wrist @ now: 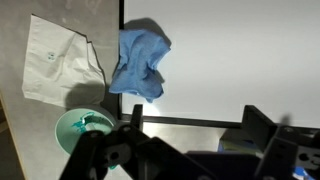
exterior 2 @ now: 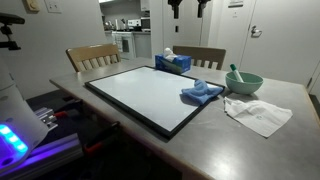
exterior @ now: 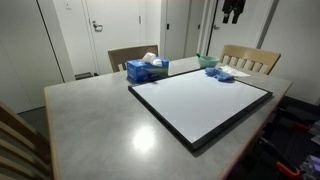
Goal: Wipe the whiteboard with the blue towel
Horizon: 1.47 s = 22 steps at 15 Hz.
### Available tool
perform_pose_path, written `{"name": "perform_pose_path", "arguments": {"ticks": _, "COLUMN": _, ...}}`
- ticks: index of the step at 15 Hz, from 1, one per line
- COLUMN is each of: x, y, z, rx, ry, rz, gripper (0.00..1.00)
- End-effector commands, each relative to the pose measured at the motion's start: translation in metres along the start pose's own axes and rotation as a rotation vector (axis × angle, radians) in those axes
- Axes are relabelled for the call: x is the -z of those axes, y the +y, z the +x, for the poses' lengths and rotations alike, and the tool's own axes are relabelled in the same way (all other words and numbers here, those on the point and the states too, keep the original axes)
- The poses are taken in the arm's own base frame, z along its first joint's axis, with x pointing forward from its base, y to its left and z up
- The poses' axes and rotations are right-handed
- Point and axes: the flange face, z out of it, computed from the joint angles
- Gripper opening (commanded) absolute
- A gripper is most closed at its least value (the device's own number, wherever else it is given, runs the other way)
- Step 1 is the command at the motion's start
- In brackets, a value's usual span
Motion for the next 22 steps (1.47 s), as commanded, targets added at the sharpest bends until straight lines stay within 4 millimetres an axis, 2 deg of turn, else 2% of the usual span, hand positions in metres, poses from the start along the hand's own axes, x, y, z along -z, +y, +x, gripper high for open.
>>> {"name": "perform_pose_path", "arguments": {"ticks": 1, "x": -0.047, "y": 0.016, "z": 0.016, "rx": 0.051, "ry": -0.049, "rz": 0.034, "gripper": 1.00}}
{"name": "perform_pose_path", "arguments": {"ticks": 8, "x": -0.119, "y": 0.052, "z": 0.043, "rx": 0.057, "ry": -0.119, "rz": 0.041, "gripper": 1.00}}
{"name": "perform_pose_path", "arguments": {"ticks": 13, "x": -0.165, "y": 0.074, "z": 0.048, "rx": -0.005, "ry": -0.179, "rz": 0.085, "gripper": 1.00}}
{"name": "perform_pose_path", "arguments": {"ticks": 14, "x": -0.152, "y": 0.063, "z": 0.041, "rx": 0.013, "ry": -0.166, "rz": 0.052, "gripper": 1.00}}
{"name": "perform_pose_path", "arguments": {"ticks": 17, "x": -0.168, "y": 0.073, "z": 0.043, "rx": -0.001, "ry": -0.183, "rz": 0.056, "gripper": 1.00}}
{"name": "perform_pose_path", "arguments": {"ticks": 19, "x": -0.159, "y": 0.065, "z": 0.044, "rx": 0.030, "ry": -0.149, "rz": 0.017, "gripper": 1.00}}
{"name": "perform_pose_path", "arguments": {"ticks": 22, "x": -0.169, "y": 0.053, "z": 0.053, "rx": 0.140, "ry": -0.107, "rz": -0.054, "gripper": 1.00}}
